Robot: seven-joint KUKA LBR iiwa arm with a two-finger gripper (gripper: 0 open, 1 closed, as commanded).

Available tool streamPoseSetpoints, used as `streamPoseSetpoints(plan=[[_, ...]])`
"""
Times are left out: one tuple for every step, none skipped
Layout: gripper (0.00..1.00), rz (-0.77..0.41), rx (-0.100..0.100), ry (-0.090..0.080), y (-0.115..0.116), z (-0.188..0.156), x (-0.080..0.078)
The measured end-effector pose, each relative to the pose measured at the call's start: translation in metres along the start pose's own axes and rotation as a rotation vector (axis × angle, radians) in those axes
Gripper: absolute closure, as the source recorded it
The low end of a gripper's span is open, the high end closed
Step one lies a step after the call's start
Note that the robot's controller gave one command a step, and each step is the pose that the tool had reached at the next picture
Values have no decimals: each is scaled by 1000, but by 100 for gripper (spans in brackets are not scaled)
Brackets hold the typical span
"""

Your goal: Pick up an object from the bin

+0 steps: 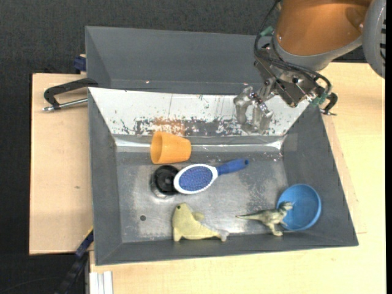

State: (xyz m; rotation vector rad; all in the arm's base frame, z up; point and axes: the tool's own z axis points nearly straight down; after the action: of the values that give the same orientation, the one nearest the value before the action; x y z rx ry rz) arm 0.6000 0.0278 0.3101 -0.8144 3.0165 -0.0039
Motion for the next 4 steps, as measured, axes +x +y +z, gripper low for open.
streamPoseSetpoints(plan=[[100,-499,-13,15,-8,119,12],[100,-513,-16,15,24,167,34],[0,-511,-11,10,22,164,32],[0,-475,-14,15,12,218,26]])
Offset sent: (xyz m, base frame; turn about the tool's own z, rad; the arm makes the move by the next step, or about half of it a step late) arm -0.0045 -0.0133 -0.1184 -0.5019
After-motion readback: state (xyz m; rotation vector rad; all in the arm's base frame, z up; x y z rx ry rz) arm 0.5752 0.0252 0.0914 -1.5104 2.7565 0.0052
